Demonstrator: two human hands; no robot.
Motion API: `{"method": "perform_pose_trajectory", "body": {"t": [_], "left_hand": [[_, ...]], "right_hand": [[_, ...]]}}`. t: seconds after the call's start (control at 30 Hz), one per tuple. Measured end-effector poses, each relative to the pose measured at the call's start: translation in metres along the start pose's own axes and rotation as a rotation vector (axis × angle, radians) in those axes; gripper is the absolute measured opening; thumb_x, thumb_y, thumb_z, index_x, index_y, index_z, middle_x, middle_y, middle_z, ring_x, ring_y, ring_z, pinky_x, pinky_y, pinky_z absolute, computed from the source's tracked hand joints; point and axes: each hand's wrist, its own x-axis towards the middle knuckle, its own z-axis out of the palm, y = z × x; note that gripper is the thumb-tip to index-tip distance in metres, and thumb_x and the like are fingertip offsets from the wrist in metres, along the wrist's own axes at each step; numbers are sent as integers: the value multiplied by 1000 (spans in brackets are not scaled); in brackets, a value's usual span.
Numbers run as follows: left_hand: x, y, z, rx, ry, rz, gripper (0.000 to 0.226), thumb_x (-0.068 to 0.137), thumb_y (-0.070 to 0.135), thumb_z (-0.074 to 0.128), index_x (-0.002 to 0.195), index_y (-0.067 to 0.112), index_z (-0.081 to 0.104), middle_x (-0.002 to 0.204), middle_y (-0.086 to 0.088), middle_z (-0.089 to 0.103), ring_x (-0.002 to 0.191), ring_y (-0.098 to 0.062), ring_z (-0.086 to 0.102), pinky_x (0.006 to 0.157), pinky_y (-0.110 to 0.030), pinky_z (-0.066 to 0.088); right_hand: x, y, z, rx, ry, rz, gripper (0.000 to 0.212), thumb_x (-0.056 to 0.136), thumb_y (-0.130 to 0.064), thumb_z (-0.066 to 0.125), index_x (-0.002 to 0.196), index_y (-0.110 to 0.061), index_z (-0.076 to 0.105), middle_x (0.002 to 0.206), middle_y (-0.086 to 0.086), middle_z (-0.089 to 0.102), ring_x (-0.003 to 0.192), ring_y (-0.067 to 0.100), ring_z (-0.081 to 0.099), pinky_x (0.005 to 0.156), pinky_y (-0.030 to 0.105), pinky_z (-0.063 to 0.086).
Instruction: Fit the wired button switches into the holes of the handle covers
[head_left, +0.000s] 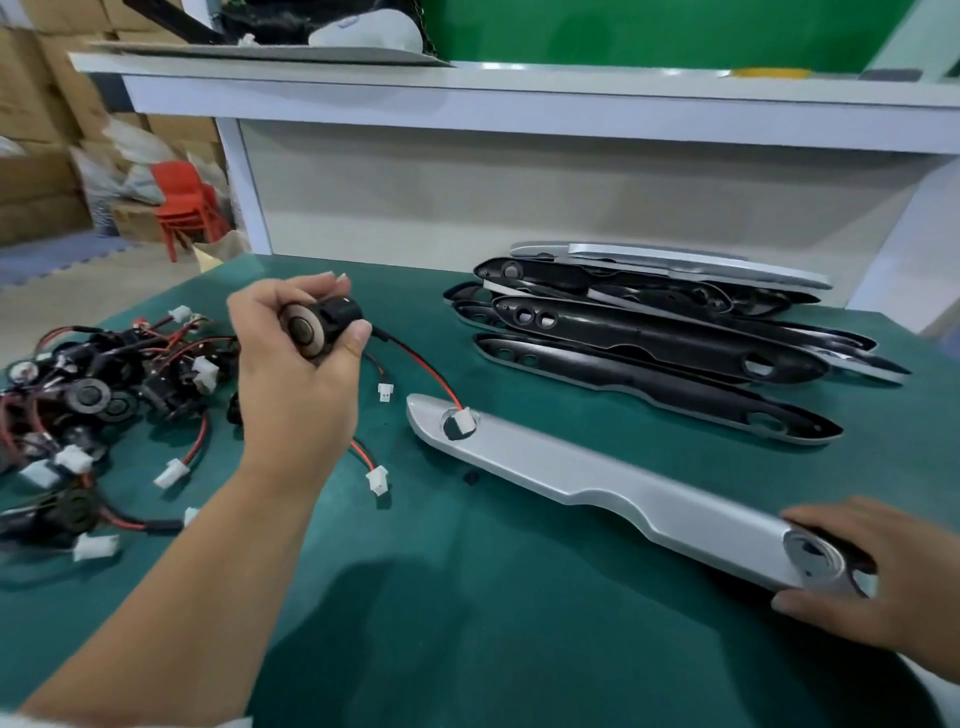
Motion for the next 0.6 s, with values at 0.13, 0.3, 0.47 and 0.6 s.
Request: {"method": "perform_pose_trajectory", "body": {"t": [0.13, 0.3, 0.47, 0.6], "left_hand": [[-4, -4, 0, 19, -61, -12, 51, 82, -5, 64, 94, 36, 36, 107, 13, 60, 108, -4, 62, 91, -15, 46], [-21, 12, 10, 166, -378, 14, 31, 83, 22, 63, 95, 44, 44, 103, 24, 57, 108, 15, 50, 102, -26, 40], [-23, 26, 12, 344, -329, 103, 38, 91, 34, 29, 95, 9, 57, 98, 20, 46, 120, -7, 35, 107, -59, 24], [-19, 30, 13, 453, -271, 60, 28, 85, 21, 39, 97, 11, 62, 110, 6, 54, 124, -8, 31, 112, -48, 22]], "right_hand": [[-6, -15, -10, 44, -3, -8, 65, 54, -93, 51, 109, -59, 47, 98, -31, 52, 83, -14, 52, 59, 9, 44], [-13, -47, -27, 106, 127, -121, 61, 59, -87, 54, 112, -60, 43, 101, -33, 49, 89, -7, 52, 74, 13, 40], [-20, -64, -37, 69, 249, -216, 63, 61, -82, 53, 110, -43, 54, 102, -31, 49, 83, 5, 51, 73, 27, 42], [-20, -71, -35, -12, 256, -214, 70, 57, -75, 58, 109, -29, 64, 96, -22, 52, 84, 11, 55, 74, 23, 41]]}}
